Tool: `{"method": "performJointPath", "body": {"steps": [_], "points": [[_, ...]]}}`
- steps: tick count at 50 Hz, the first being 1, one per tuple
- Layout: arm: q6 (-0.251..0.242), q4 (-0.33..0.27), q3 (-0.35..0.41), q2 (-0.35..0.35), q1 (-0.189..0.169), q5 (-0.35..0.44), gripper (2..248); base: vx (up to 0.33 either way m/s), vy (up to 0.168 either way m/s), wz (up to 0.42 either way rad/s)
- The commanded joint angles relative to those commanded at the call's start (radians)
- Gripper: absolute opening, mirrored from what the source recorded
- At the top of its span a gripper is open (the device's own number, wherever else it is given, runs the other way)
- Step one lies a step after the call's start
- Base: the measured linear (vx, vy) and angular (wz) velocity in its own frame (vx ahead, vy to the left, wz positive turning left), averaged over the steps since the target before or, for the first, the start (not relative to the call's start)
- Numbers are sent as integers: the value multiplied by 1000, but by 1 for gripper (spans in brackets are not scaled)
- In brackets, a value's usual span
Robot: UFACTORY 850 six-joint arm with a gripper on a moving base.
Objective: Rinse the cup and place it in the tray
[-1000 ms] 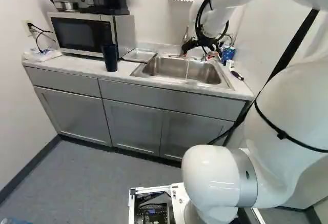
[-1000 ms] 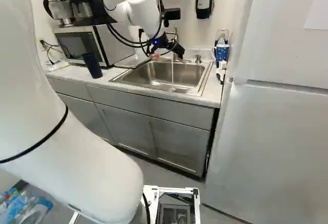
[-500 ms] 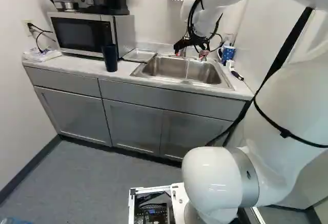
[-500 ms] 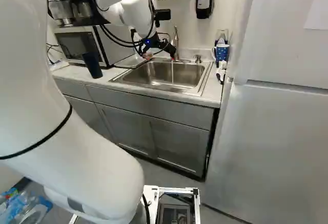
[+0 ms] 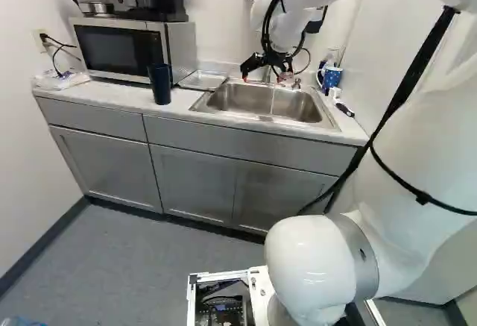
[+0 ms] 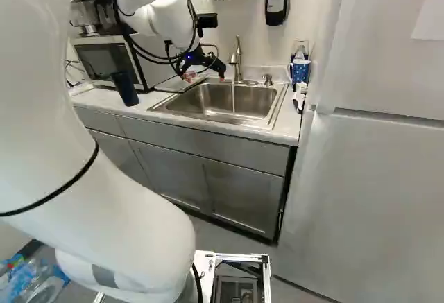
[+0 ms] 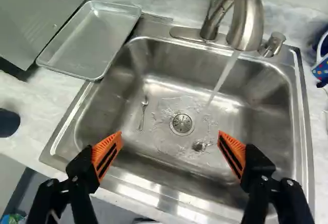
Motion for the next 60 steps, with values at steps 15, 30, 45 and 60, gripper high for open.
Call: {"method": "performJointPath", "body": {"steps": [15,30,45,60], "points": [[0,0,-1,-1,51,0,247,0,0,0],[0,0,-7,-7,103,0,247,0,0,0],[0,0,-16,-17,153,0,247,0,0,0],[0,0,-30,-31,203,0,247,0,0,0]]}}
